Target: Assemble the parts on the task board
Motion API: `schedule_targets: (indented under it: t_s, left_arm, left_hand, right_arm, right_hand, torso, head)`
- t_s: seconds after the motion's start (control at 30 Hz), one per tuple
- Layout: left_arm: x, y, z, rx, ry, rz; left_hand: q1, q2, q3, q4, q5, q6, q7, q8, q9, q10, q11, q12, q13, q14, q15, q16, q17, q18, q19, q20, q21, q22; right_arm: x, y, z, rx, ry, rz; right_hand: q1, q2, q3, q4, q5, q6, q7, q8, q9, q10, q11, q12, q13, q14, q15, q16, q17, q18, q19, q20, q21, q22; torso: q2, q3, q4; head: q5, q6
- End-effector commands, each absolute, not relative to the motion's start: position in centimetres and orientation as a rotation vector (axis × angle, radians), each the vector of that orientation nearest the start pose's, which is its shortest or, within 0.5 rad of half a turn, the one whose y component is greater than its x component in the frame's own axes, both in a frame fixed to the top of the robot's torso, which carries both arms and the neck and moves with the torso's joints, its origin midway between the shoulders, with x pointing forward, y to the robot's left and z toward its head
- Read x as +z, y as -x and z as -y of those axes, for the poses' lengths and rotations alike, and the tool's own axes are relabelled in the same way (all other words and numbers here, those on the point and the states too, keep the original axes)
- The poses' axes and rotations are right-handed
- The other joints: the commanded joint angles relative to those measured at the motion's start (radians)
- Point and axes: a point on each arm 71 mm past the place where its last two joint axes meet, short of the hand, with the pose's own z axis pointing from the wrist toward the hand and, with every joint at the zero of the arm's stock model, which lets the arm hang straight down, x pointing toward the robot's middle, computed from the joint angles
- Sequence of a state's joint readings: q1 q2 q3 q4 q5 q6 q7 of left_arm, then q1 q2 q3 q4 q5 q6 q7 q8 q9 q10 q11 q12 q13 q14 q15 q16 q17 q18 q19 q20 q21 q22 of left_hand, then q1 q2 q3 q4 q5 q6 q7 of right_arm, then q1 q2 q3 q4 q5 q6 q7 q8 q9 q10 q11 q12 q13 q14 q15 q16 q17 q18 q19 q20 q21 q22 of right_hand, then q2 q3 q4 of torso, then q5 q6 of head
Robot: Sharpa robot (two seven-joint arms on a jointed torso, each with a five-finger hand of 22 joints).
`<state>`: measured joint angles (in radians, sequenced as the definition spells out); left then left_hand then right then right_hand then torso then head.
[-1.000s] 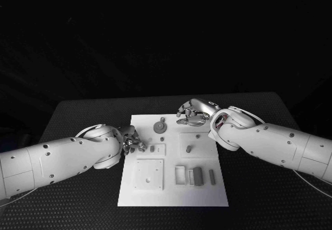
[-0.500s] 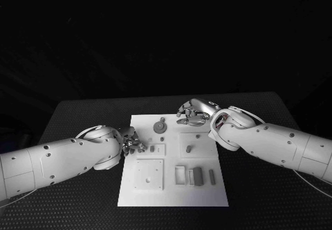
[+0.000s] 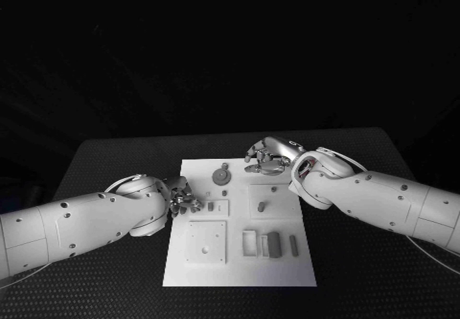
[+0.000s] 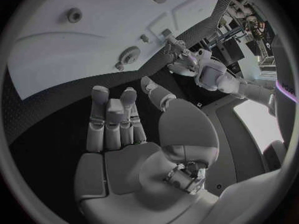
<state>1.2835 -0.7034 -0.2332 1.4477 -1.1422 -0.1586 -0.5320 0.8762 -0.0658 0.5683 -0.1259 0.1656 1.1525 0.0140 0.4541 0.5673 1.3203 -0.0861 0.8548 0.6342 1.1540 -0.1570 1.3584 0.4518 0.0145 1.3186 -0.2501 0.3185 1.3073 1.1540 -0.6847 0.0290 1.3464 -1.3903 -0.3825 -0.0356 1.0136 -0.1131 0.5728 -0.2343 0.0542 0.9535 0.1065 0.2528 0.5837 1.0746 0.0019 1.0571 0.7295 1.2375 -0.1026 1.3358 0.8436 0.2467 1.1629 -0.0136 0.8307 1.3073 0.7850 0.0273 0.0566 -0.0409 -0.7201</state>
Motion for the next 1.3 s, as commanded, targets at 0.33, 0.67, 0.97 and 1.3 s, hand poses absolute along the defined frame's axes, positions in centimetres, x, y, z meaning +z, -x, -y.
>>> schedule_targets:
  t_s: [0.33,0.67,0.97,1.3]
  left_arm:
    - [-24.77,-48.33,-18.22,-0.319,0.168,-2.167]
    - [-24.77,-48.35,-18.33,-0.311,0.164,-2.166]
    - [-24.72,-48.39,-18.29,-0.302,0.143,-2.158]
    - [-24.69,-48.47,-18.2,-0.291,0.121,-2.151]
  left_hand:
    - [0.047,0.054,0.002,-0.054,0.037,0.008,0.002,0.0,0.001,0.011,-0.006,0.006,0.007,0.008,-0.004,0.01,0.006,-0.015,0.0,-0.005,0.013,0.023]
    - [0.052,0.066,0.003,-0.068,0.039,0.009,0.002,0.002,0.002,0.013,-0.006,0.006,0.008,0.009,-0.004,0.011,0.007,-0.014,0.001,-0.005,0.017,0.023]
    - [0.056,0.069,0.004,-0.075,0.039,0.01,0.001,0.002,0.002,0.014,-0.007,0.006,0.009,0.01,-0.004,0.012,0.007,-0.014,0.001,-0.005,0.018,0.023]
    - [0.059,0.07,0.005,-0.08,0.038,0.01,0.001,0.002,0.002,0.015,-0.007,0.006,0.009,0.011,-0.004,0.012,0.008,-0.014,0.001,-0.005,0.019,0.023]
  right_arm:
    - [-18.9,-51.58,16.81,0.746,0.066,-1.588]
    - [-18.9,-51.57,16.81,0.746,0.066,-1.588]
    - [-18.89,-51.55,16.79,0.747,0.066,-1.588]
    - [-18.89,-51.54,16.8,0.747,0.066,-1.588]
  right_hand:
    - [-0.008,0.0,0.002,0.006,0.004,0.003,0.008,-0.006,0.001,-0.009,0.0,-0.001,0.0,0.006,-0.004,-0.006,0.001,0.015,-0.001,-0.007,-0.004,0.014]
    - [-0.009,0.0,0.002,0.006,0.004,0.003,0.008,-0.006,0.001,-0.009,0.0,-0.001,0.0,0.006,-0.004,-0.006,0.001,0.015,-0.001,-0.007,-0.004,0.014]
    - [-0.01,0.0,0.002,0.007,0.004,0.003,0.009,-0.006,0.002,-0.009,0.0,-0.001,0.0,0.006,-0.004,-0.006,0.001,0.015,0.0,-0.007,-0.004,0.014]
    - [-0.01,0.0,0.001,0.008,0.004,0.003,0.009,-0.007,0.002,-0.009,0.0,-0.001,0.0,0.006,-0.004,-0.006,0.001,0.015,0.0,-0.007,-0.004,0.014]
  torso:
    - [0.0,-0.0005,-0.0002]
    - [0.0,0.0003,-0.0004]
    - [0.0,0.0007,0.0001]
    - [0.0,0.0011,-0.0006]
  head:
    - [0.001,0.0]
    - [0.001,0.001]
    - [0.0,0.0]
    - [0.001,0.001]
